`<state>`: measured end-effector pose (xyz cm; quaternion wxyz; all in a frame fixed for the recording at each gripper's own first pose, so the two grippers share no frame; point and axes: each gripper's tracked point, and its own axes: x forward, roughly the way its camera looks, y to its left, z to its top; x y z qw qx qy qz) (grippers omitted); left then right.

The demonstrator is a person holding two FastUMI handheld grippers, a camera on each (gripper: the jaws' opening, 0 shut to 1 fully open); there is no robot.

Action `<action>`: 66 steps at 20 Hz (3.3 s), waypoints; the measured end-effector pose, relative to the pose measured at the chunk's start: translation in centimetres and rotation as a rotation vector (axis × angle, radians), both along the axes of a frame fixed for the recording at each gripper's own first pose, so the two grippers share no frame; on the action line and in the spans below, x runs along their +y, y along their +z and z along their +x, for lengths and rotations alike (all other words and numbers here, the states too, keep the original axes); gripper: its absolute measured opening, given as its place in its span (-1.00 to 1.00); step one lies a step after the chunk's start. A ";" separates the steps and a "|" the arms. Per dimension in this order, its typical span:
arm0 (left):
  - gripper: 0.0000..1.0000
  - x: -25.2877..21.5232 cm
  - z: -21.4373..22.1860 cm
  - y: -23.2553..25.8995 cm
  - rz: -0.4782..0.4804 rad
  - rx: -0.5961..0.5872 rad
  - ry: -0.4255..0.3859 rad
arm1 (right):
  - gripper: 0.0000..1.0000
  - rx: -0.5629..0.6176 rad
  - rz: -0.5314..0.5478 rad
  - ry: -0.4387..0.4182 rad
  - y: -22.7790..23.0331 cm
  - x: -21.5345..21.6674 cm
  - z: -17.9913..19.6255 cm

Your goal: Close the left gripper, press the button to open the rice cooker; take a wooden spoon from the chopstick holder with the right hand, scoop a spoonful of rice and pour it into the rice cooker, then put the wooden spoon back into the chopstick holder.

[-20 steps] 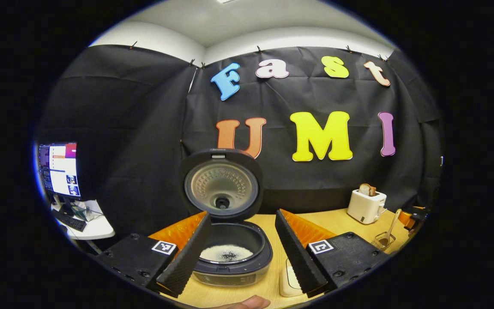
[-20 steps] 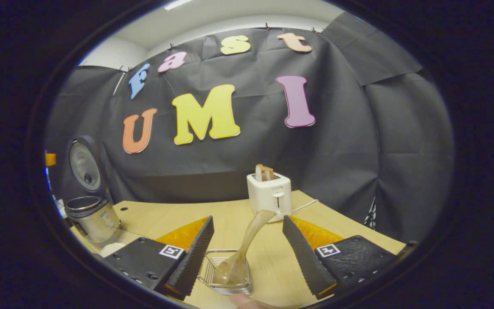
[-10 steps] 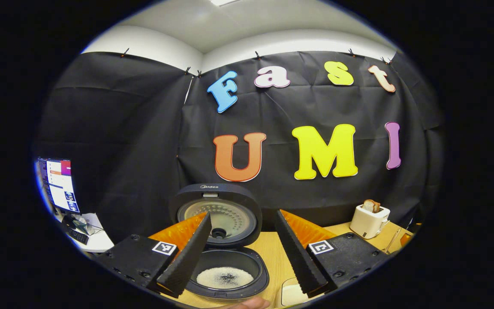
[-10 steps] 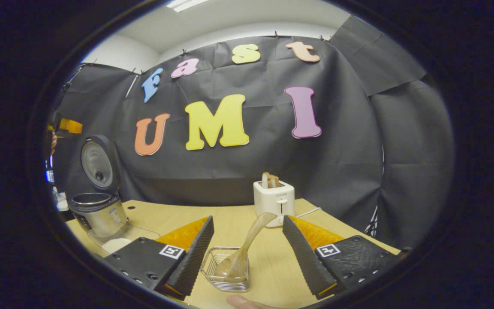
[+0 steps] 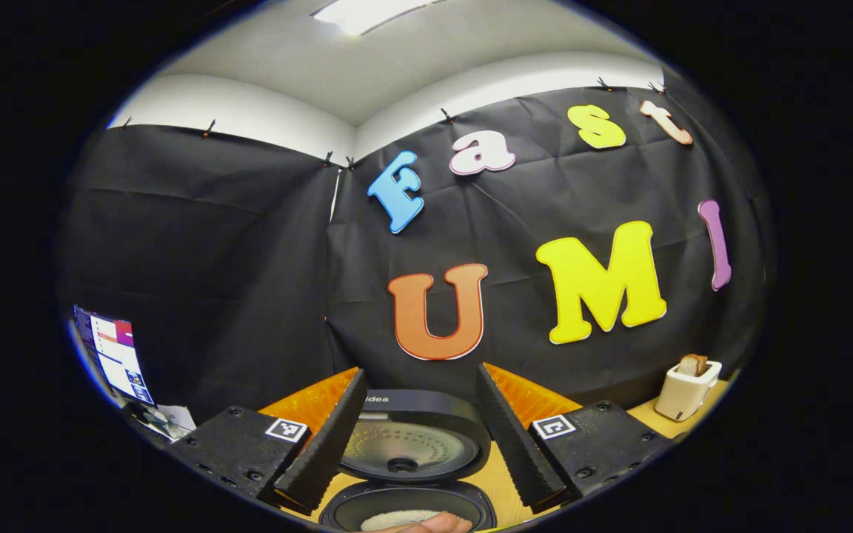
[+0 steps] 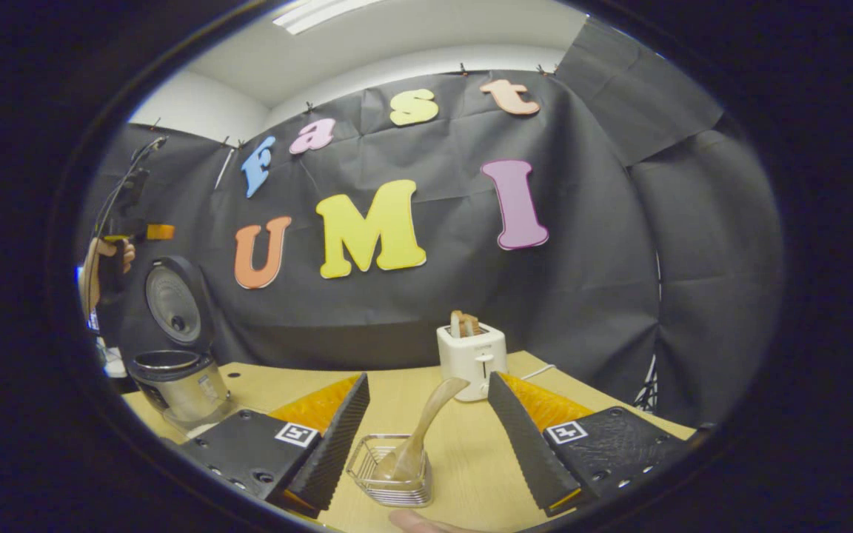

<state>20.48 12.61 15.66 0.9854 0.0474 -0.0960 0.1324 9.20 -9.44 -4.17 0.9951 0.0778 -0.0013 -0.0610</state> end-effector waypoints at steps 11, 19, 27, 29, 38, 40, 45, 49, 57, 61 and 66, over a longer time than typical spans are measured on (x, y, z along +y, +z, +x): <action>0.89 6.1 7.7 -2.1 -0.050 0.087 0.102 | 0.83 0.005 0.021 -0.027 -0.6 -1.8 0.2; 0.95 5.5 6.5 -2.6 -0.025 0.101 0.068 | 0.82 0.004 0.000 -0.019 0.0 -0.9 -0.4; 0.89 3.5 0.5 -5.4 -0.022 0.125 0.027 | 0.83 0.009 0.052 0.019 0.2 0.8 -0.9; 0.88 2.8 -1.2 -6.6 -0.008 0.129 0.010 | 0.82 0.016 0.038 0.029 0.2 1.4 -0.9; 0.84 1.1 -7.0 -14.4 -0.031 0.222 -0.085 | 0.92 0.063 0.071 0.047 -1.3 2.5 -0.3; 0.83 0.8 -7.6 -16.1 -0.029 0.244 -0.098 | 0.92 0.073 0.118 0.044 -1.4 2.5 -0.4; 0.84 0.5 -8.7 -19.4 -0.074 0.282 -0.122 | 0.91 0.066 0.150 0.047 -0.9 2.8 -0.7; 0.92 0.4 -9.4 -22.1 -0.080 0.336 -0.115 | 0.88 0.046 0.120 0.036 0.8 3.1 -2.2; 0.83 0.2 -10.9 -22.2 -0.097 0.326 -0.046 | 0.82 0.010 0.165 0.017 3.6 2.5 -5.3; 0.79 0.0 -11.3 -22.7 -0.097 0.335 -0.035 | 0.82 0.008 0.185 0.017 4.1 2.3 -6.4; 0.75 -0.1 -11.9 -22.7 -0.116 0.341 -0.015 | 0.82 0.015 0.151 0.031 4.4 2.9 -7.4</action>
